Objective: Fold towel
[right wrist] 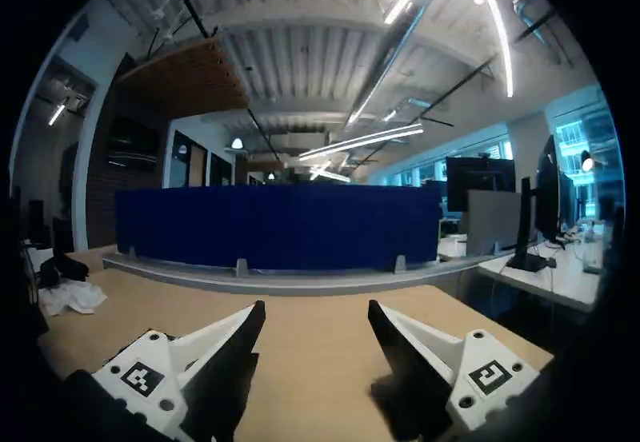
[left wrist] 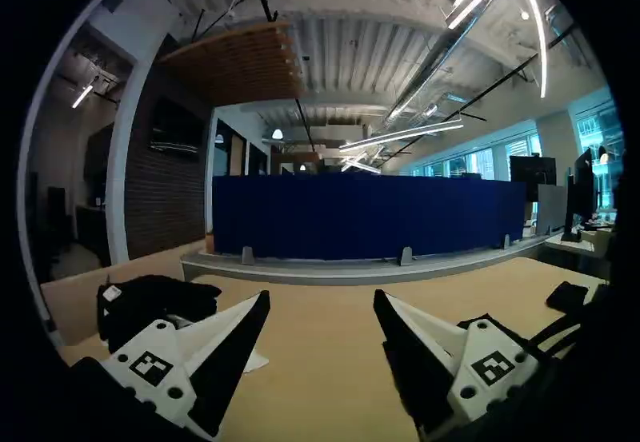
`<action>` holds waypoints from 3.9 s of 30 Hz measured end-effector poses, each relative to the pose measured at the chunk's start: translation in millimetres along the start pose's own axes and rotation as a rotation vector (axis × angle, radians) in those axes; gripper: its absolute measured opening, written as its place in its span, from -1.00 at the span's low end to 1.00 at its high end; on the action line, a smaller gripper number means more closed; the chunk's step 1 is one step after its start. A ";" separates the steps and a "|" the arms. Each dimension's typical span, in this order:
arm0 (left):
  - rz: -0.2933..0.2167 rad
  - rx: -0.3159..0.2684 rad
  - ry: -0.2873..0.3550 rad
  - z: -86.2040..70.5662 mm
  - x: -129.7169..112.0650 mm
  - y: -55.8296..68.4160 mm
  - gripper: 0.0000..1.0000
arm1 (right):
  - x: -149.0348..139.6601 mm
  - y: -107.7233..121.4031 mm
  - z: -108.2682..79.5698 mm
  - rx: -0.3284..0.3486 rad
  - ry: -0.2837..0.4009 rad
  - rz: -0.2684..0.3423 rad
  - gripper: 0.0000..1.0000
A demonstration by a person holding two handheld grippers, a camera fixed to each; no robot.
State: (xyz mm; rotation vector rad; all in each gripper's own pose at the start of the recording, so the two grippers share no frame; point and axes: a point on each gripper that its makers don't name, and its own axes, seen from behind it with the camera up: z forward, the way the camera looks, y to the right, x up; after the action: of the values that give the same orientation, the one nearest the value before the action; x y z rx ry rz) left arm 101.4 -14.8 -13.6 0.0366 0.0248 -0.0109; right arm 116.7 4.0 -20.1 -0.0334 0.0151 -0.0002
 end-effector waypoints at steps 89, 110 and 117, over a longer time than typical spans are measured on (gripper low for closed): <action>0.332 -0.765 -0.802 -94.7 -207.3 158.1 0.93 | -213.1 -102.8 -101.8 0.707 -0.827 -0.353 1.00; 0.362 -0.761 -0.857 -93.6 -227.0 149.2 0.30 | -238.8 -105.6 -110.6 0.723 -0.883 -0.334 0.51; 0.351 -0.744 -0.869 -92.8 -224.8 146.4 0.18 | -246.7 -106.4 -115.3 0.725 -0.901 -0.349 0.33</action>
State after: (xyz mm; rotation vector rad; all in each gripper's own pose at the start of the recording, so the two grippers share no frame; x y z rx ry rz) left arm -124.0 137.2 -95.4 -0.7091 -0.8452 0.3336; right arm -131.7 -106.1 -128.1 0.6908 -0.8912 -0.3388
